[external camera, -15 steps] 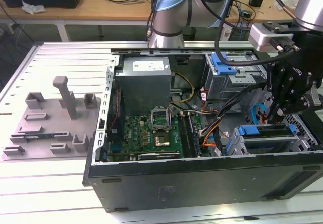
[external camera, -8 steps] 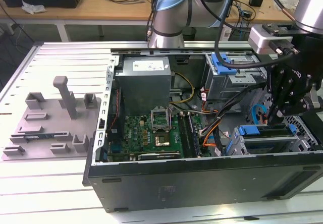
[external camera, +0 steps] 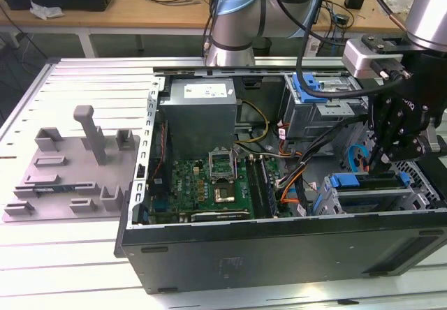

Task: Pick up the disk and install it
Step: 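Insert the second disk wire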

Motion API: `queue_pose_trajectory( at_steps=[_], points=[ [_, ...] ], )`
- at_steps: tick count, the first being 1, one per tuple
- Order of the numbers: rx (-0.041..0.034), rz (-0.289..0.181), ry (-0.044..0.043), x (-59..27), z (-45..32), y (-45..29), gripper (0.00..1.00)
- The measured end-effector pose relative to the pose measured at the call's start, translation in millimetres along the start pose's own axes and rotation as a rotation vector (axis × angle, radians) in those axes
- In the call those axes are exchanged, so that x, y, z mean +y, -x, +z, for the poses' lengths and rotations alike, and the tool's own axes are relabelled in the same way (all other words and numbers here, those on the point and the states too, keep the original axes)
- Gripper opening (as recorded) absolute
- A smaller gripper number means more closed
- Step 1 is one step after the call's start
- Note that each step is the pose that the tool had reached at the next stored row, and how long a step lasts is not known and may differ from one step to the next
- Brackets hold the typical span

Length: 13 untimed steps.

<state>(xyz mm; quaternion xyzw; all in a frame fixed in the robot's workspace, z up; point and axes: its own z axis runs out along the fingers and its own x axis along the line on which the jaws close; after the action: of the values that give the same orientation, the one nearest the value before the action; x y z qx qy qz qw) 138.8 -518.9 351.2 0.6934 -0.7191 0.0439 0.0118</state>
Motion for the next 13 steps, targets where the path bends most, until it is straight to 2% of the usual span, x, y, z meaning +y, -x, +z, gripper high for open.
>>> queue_pose_trajectory(
  at_steps=[2, 13],
  points=[
    [-0.0037, 0.0, 0.0001, 0.0, 0.5, 0.1, 0.16],
    [-0.004, 0.0, 0.0001, -0.7, 2.4, -1.5, 0.16]
  ],
)
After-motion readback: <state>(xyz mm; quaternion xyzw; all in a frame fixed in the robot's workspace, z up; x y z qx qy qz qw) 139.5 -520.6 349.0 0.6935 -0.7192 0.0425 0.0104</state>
